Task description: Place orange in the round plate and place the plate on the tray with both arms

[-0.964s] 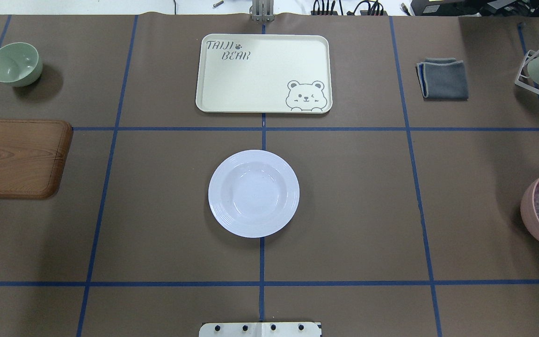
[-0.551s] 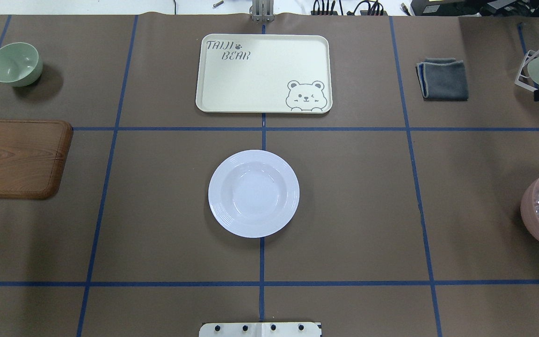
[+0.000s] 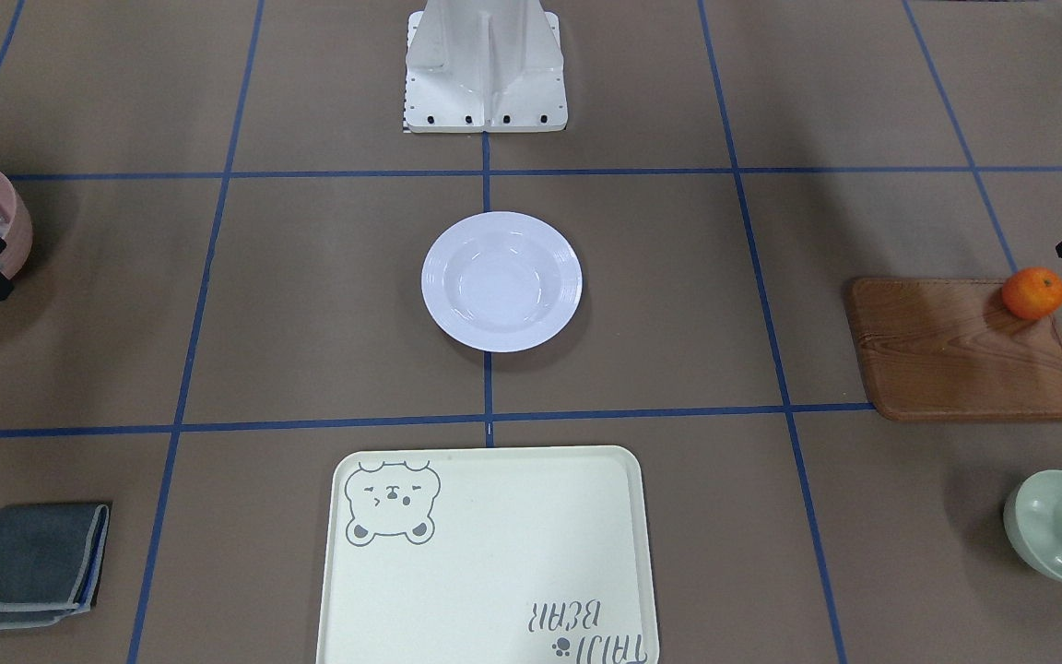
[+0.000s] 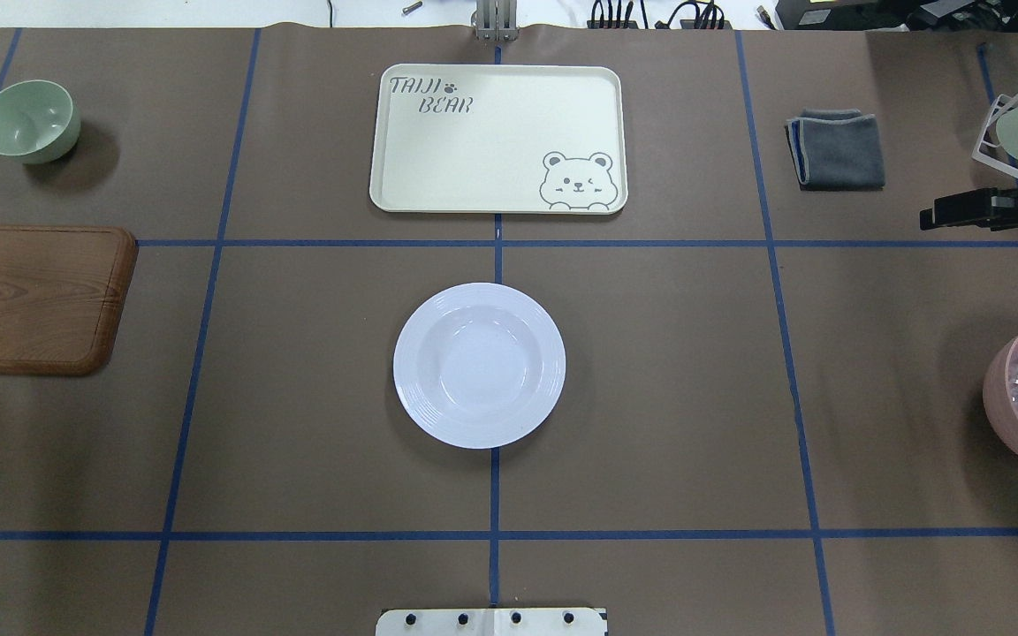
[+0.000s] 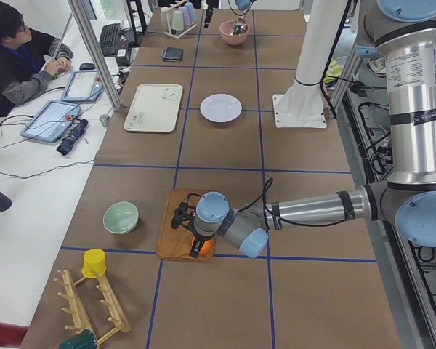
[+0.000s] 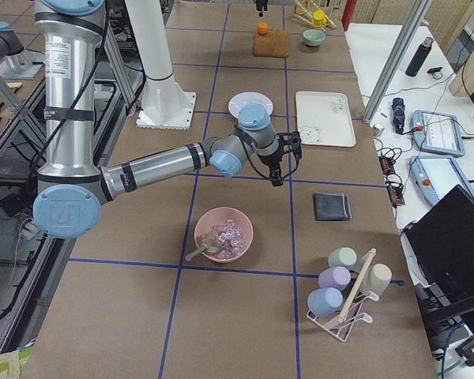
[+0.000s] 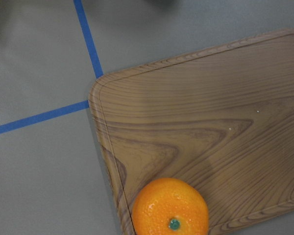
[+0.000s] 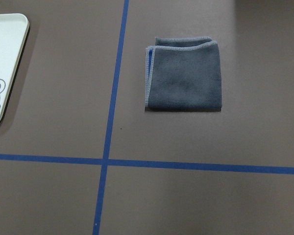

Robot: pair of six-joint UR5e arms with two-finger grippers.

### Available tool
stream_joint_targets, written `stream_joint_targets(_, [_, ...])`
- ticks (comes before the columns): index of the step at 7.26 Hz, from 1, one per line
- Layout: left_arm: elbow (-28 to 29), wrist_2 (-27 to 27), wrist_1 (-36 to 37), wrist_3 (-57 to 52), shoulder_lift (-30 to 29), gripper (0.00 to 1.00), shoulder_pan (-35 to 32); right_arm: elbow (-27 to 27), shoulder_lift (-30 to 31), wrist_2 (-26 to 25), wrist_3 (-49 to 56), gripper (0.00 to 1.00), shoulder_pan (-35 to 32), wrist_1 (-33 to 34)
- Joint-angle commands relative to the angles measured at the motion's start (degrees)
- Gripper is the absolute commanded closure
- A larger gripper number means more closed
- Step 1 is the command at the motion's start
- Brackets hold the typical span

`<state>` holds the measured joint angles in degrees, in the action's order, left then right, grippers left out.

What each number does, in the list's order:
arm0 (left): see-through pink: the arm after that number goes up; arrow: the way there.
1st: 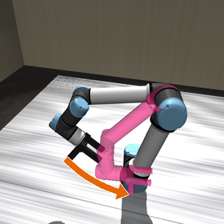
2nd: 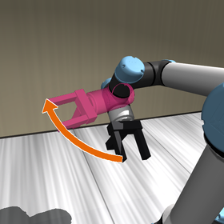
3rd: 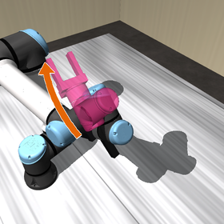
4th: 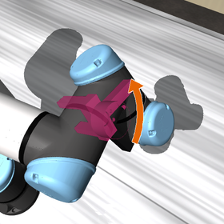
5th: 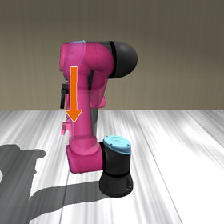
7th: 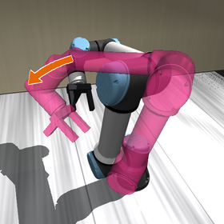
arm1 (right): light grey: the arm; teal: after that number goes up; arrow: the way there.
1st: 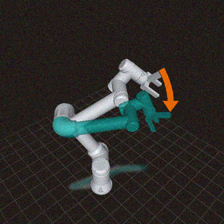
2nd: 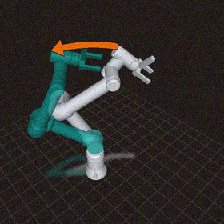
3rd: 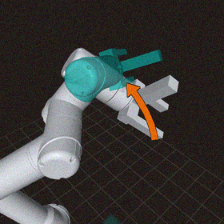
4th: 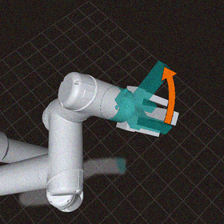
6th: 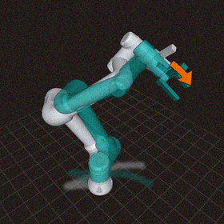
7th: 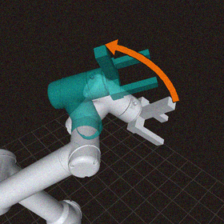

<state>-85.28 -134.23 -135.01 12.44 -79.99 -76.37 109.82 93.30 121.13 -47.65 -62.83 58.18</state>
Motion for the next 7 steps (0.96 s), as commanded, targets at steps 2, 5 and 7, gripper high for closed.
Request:
stream_joint_targets(2, [1.77,3.43,-0.34,0.3,-0.69,0.01,3.94,-0.13,0.3,-0.81,0.45,0.0,1.48,0.0])
stream_joint_targets(5, [4.15,5.64,-1.39,0.74,-2.19,0.01,6.49,-0.22,0.48,-0.81,0.54,0.0,1.57,0.0])
stream_joint_targets(7, [4.33,5.64,-2.98,4.16,-2.8,0.01,7.72,-0.31,0.48,-0.81,0.54,0.0,1.66,0.0])
